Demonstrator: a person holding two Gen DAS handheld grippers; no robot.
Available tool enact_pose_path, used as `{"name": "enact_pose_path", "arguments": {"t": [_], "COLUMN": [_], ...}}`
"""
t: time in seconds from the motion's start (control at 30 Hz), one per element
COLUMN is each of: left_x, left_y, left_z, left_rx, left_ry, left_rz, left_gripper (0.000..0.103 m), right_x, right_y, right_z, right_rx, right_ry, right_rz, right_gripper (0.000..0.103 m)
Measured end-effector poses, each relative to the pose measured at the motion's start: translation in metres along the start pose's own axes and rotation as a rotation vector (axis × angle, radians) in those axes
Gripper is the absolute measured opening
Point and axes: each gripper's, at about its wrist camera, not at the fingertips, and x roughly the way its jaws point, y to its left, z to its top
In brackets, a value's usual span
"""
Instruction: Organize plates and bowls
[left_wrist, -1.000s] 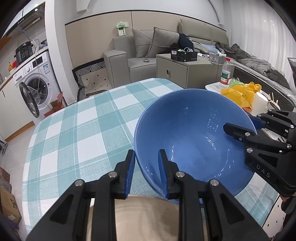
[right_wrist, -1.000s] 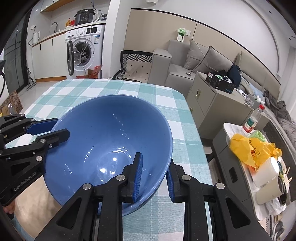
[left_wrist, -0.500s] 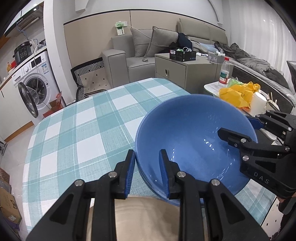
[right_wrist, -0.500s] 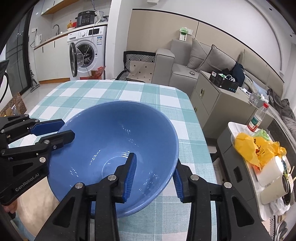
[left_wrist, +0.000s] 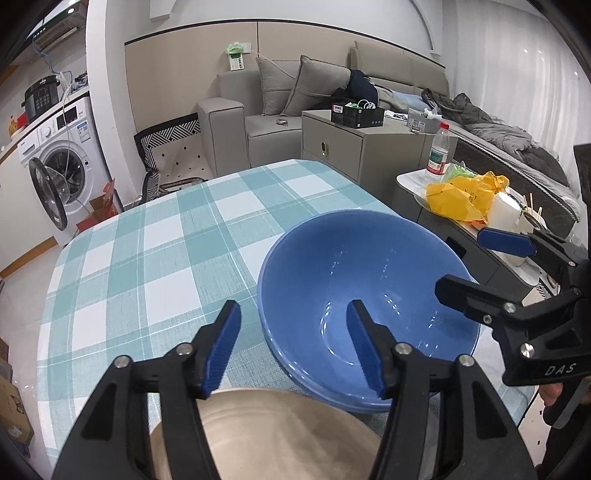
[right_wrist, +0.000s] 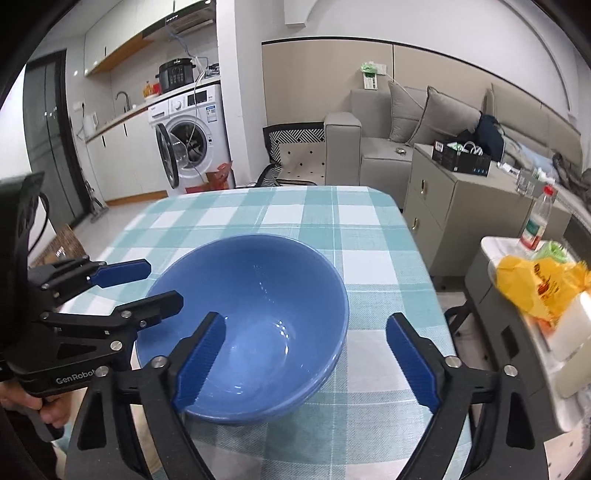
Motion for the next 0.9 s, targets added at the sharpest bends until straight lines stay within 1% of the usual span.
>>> {"name": "enact_pose_path", "arguments": {"t": [0.03,0.07,0.1,0.13,0.2,0.33,0.43,0.63,0.9], "left_x": [0.000,-0.002,-0.003,-0.004,-0.004,-0.004,-0.006,-0.003,0.006], "left_y": [0.000,0.001,0.002,0.004,0.007,0.010,0.013,0.022,0.026], "left_z": [0.000,0.000,0.000,0.000,0.000,-0.002,-0.002,-0.002,-0.005], "left_rx": [-0.005,-0.013,-0.021,-0.033,-0.050,-0.057,-0.073,-0.122,-0.152], "left_ry": [-0.001,-0.010,-0.018,-0.025,-0.023,-0.026,-0.028,-0.022,0.006], "left_rz": [0.001,0.004,0.005,-0.001,-0.018,-0.007,-0.021,-0.028,-0.019], "left_gripper": [0.081,0.087,0.096,0.100,0.100,0.103,0.103,0.103,0.103], "right_x": [0.000,0.000,0.000,0.000,0.000,-0.002,-0.003,0.006,0.020], "right_y": [-0.003,-0.005,-0.007,-0.009,-0.012,-0.015,-0.017,-0.026,-0.037], "right_z": [-0.001,-0.001,-0.003,-0.004,-0.007,-0.010,-0.009,-0.012,-0.017], "right_rx": [0.008,0.015,0.021,0.028,0.032,0.044,0.043,0.105,0.189], "right_ry": [-0.001,0.000,0.003,0.008,0.015,0.006,0.005,0.024,0.057], "right_rz": [0.005,0.009,0.012,0.021,0.038,0.052,0.045,0.069,0.108], "right_gripper": [0.100,0.101,0.101,0.102,0.102,0.102,0.102,0.102,0.102]}}
